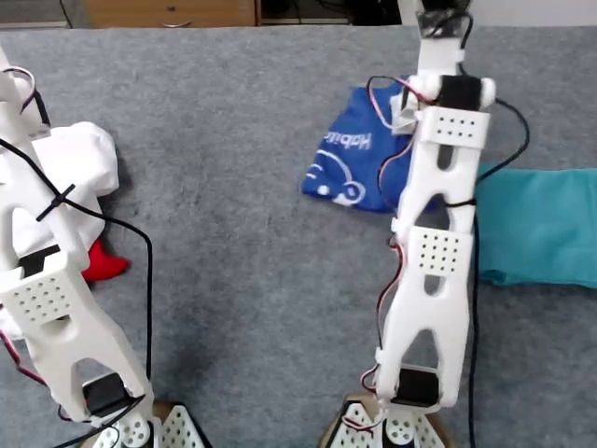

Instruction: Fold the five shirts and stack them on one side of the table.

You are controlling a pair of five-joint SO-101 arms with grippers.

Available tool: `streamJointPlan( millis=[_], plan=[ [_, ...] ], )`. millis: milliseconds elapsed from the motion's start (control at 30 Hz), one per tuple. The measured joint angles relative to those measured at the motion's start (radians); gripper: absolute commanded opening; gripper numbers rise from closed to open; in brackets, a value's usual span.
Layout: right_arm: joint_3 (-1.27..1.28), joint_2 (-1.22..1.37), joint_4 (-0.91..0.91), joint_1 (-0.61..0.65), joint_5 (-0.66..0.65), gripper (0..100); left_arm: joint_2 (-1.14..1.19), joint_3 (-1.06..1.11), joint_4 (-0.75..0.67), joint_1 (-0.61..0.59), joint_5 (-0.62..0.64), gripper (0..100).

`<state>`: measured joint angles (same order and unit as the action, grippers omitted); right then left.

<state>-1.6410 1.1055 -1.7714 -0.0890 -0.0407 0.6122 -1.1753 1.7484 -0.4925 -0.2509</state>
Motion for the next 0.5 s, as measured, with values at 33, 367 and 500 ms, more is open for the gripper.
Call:
streamJointPlan(
  millis=[33,367,500],
  plan=[
    [0.0,-0.018,0.0,-0.006,-0.017,0.2,0.0,0.0,0.0,-0.002,0.0,2],
    [0.163,-0.216,0.0,-0.029,-0.11,0.2,0.0,0.0,0.0,-0.003,-0.002,2],
    [0.295,-0.293,0.0,-0.029,-0.166,0.2,0.0,0.0,0.0,-0.003,-0.002,2]
  ],
)
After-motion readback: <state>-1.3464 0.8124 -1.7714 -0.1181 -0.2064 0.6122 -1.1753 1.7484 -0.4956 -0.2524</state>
